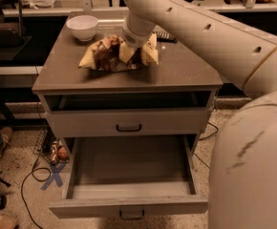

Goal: Place brown chip bag into middle drawer

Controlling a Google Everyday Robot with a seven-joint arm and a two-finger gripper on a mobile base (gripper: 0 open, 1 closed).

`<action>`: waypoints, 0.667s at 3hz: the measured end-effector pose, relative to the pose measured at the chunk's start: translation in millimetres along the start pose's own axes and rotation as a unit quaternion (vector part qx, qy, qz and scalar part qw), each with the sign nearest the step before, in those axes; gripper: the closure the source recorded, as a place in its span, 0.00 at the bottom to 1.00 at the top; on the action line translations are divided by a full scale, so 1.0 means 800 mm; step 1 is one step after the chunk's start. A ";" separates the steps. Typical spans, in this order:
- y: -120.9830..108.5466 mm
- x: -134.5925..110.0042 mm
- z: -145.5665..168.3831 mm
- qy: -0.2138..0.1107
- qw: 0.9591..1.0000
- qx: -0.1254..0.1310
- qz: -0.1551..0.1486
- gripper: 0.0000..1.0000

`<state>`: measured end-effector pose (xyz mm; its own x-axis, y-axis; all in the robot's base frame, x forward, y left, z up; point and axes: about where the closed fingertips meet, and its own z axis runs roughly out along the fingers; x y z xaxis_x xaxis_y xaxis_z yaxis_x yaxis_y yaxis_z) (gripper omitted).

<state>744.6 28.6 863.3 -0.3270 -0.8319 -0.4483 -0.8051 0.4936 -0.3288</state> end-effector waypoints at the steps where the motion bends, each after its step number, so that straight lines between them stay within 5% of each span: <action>1: -0.019 0.017 -0.052 -0.033 0.999 0.032 0.014 0.84; 2: -0.034 0.046 -0.116 -0.054 0.996 0.067 0.033 1.00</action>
Offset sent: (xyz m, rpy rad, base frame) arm -0.0685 -0.1207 0.1192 0.1137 -0.2379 -0.1526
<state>708.3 -39.1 933.0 -0.3167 -0.7676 -0.5572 -0.7071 0.5826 -0.4007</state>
